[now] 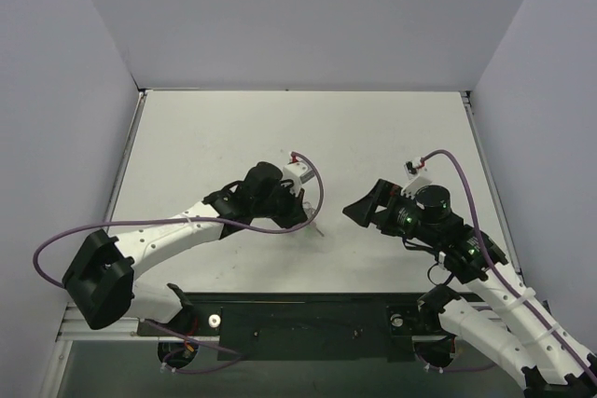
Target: Remove the keys from the keyring
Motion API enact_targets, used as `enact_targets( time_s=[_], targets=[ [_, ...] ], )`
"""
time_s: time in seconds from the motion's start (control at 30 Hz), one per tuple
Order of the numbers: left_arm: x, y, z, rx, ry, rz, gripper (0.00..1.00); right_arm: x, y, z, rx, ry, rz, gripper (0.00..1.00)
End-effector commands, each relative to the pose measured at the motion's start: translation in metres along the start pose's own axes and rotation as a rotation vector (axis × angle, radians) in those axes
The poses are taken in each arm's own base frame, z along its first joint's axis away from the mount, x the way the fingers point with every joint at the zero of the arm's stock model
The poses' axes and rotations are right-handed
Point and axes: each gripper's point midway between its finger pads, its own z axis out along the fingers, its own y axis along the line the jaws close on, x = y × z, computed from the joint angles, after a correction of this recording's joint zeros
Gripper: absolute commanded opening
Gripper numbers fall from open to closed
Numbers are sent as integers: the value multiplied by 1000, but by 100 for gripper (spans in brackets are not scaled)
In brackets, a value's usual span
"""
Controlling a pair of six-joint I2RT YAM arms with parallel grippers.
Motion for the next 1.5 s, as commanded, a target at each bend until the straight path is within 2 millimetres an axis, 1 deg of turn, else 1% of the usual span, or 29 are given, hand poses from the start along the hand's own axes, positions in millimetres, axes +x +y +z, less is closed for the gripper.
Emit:
enact_targets(
  time_s=[0.0, 0.13, 0.3, 0.37, 0.4, 0.43, 0.53, 0.73, 0.77, 0.9, 1.03, 1.2, 1.3, 1.37, 1.47],
  targets=[
    [-40, -23, -25, 38, -118, 7, 0, -7, 23, 3, -106, -32, 35, 86],
    [-48, -30, -35, 49, -148, 8, 0, -9, 29, 5, -135, -36, 53, 85],
    [-64, -39, -53, 67, -212, 8, 0, -7, 41, 10, -191, -27, 83, 81],
    [-71, -43, -59, 75, -236, 7, 0, -8, 49, 11, -229, -33, 92, 80],
    [-74, -44, -61, 78, -243, 2, 0, -3, 47, 12, -231, -20, 98, 80],
    [-76, -46, -66, 83, -253, -1, 0, -9, 57, 11, -273, -42, 109, 79],
    [-85, -52, -74, 97, -283, -6, 0, -10, 64, 11, -308, -49, 133, 79],
    [-96, -56, -89, 97, -326, -12, 0, -15, 73, 9, -339, -65, 155, 79],
    [-98, -58, -91, 105, -331, -15, 0, -18, 78, 7, -362, -76, 155, 78],
    [-114, -67, -107, 132, -390, -9, 0, -24, 86, 7, -402, -98, 182, 78],
    [-130, -78, -125, 164, -445, 7, 0, -34, 99, 1, -467, -131, 217, 75],
    [-148, -93, -147, 214, -514, 25, 0, -44, 109, -8, -508, -165, 223, 74],
    [-156, -104, -159, 263, -548, 48, 0, -46, 116, -11, -542, -162, 236, 73],
    [-165, -112, -169, 298, -600, 57, 0, -46, 122, -15, -585, -161, 250, 71],
    [-170, -119, -179, 336, -640, 75, 0, -48, 134, -24, -652, -167, 272, 69]
  ],
)
